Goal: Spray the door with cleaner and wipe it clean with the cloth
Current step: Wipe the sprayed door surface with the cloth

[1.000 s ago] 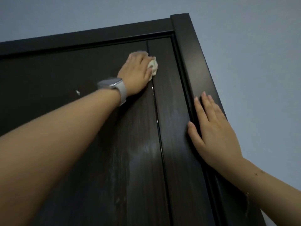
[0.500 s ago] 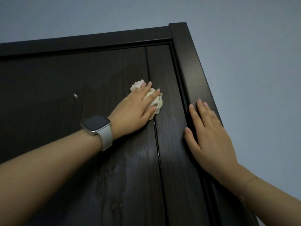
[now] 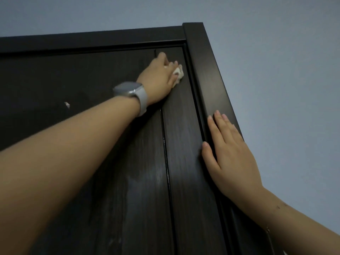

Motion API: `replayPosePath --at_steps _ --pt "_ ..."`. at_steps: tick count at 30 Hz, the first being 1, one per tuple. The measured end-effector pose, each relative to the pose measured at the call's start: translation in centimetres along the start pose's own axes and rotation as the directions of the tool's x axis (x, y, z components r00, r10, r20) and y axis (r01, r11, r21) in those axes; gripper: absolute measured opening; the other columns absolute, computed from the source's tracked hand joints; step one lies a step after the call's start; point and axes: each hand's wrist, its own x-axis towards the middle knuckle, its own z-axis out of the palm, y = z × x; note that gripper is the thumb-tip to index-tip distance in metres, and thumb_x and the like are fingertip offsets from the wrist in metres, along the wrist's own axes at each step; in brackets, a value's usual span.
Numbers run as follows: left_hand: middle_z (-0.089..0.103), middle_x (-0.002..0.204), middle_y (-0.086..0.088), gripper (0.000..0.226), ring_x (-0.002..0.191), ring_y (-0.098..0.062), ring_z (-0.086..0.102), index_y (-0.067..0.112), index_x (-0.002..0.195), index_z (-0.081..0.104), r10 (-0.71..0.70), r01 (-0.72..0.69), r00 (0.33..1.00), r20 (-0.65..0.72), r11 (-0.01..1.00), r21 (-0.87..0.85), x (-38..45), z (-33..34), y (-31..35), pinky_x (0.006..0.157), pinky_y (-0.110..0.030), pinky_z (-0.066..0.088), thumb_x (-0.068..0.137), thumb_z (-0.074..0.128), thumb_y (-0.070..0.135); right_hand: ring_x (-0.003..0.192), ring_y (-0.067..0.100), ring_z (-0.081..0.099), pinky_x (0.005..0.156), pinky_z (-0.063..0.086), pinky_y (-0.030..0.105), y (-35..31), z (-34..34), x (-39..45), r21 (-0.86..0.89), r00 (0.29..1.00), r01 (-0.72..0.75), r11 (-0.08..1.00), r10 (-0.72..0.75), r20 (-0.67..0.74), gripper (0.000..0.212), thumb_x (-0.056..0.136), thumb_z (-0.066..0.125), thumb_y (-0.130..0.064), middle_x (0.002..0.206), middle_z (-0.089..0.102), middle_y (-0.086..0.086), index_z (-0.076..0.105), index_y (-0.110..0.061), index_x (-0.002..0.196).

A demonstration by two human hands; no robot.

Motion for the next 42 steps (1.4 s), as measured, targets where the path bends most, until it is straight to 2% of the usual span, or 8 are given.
replayPosePath --at_steps 3,7,9,12,17,28,35,42 --pt "0.047 0.139 -0.01 0.053 0.134 -0.026 0.04 0.022 0.152 0.031 0.117 -0.119 0.993 -0.025 0.991 -0.069 -7.4 -0.2 2.4 0.102 -0.033 0.037 0.102 0.035 0.038 0.149 0.015 0.013 0.119 0.005 0.024 -0.1 -0.1 0.0 -0.01 1.0 -0.011 1.0 0.011 0.004 0.065 0.095 0.021 -0.042 0.161 0.019 0.004 0.025 -0.012 0.153" --pt "0.036 0.155 0.002 0.051 0.146 -0.012 0.025 0.023 0.148 0.039 0.155 -0.149 0.987 0.028 0.977 -0.15 -14.4 -0.2 4.0 0.115 -0.024 0.023 0.101 0.036 0.041 0.149 0.013 0.01 0.119 0.003 0.023 -0.1 -0.2 0.0 0.0 1.0 -0.017 1.0 0.017 0.024 0.065 0.095 0.019 -0.043 0.161 0.016 0.002 0.022 -0.014 0.154" --pt "0.036 0.155 -0.005 0.054 0.145 -0.02 0.027 0.018 0.147 0.042 0.201 -0.197 0.978 0.049 0.977 -0.08 -12.9 -0.3 3.5 0.117 -0.029 0.018 0.1 0.03 0.042 0.149 0.013 0.009 0.119 0.001 0.023 0.0 -0.1 0.0 -0.004 1.0 -0.011 1.0 0.011 0.022 0.065 0.095 0.019 -0.043 0.162 0.015 0.002 0.021 -0.015 0.154" --pt "0.039 0.151 -0.013 0.064 0.141 -0.034 0.033 0.011 0.146 0.04 0.107 -0.109 0.993 0.046 0.993 0.042 -6.6 -0.1 1.9 0.116 -0.045 0.016 0.096 0.018 0.044 0.149 0.012 0.007 0.119 0.001 0.023 0.0 -0.1 0.0 -0.008 1.0 -0.009 1.0 0.009 0.022 0.065 0.095 0.019 -0.043 0.162 0.014 0.001 0.02 -0.015 0.154" --pt "0.036 0.152 -0.015 0.063 0.141 -0.033 0.031 0.007 0.147 0.037 -0.063 0.062 0.998 0.018 0.996 0.061 1.0 1.8 1.5 0.118 -0.039 0.01 0.095 0.02 0.038 0.148 0.017 0.015 0.12 0.009 0.028 0.0 0.0 0.0 -0.004 1.0 0.003 1.0 -0.003 -0.011 0.062 0.097 0.019 -0.037 0.16 0.02 0.005 0.027 -0.011 0.152" --pt "0.045 0.147 -0.015 0.049 0.14 -0.029 0.037 0.005 0.139 0.05 0.141 -0.138 0.99 0.022 0.986 -0.094 -17.4 0.7 9.5 0.118 -0.041 0.025 0.101 0.032 0.031 0.148 0.018 0.018 0.121 0.011 0.028 0.0 -0.4 -1.2 0.083 1.0 -0.007 0.997 0.006 0.013 0.057 0.099 0.022 -0.028 0.159 0.023 0.008 0.027 -0.005 0.151" --pt "0.037 0.153 -0.012 0.052 0.143 -0.023 0.033 0.01 0.144 0.045 0.2 -0.196 0.973 0.118 0.98 -0.044 -31.7 0.1 14.7 0.114 -0.042 0.031 0.094 0.052 0.022 0.149 0.018 0.015 0.12 0.019 0.038 0.7 -2.4 -12.3 0.135 0.978 0.116 0.984 -0.137 0.159 0.053 0.099 0.033 -0.018 0.16 0.021 0.006 0.028 -0.005 0.15" --pt "0.05 0.142 -0.019 0.043 0.134 -0.033 0.045 0.003 0.134 0.055 0.009 -0.009 1.0 0.013 0.999 -0.035 -22.0 0.7 12.8 0.115 -0.041 0.027 0.097 0.044 0.023 0.149 0.018 0.018 0.12 0.022 0.038 1.3 -3.0 -14.6 0.13 0.976 0.098 0.987 -0.12 0.179 0.052 0.102 0.034 -0.024 0.16 0.023 0.005 0.028 -0.006 0.15"
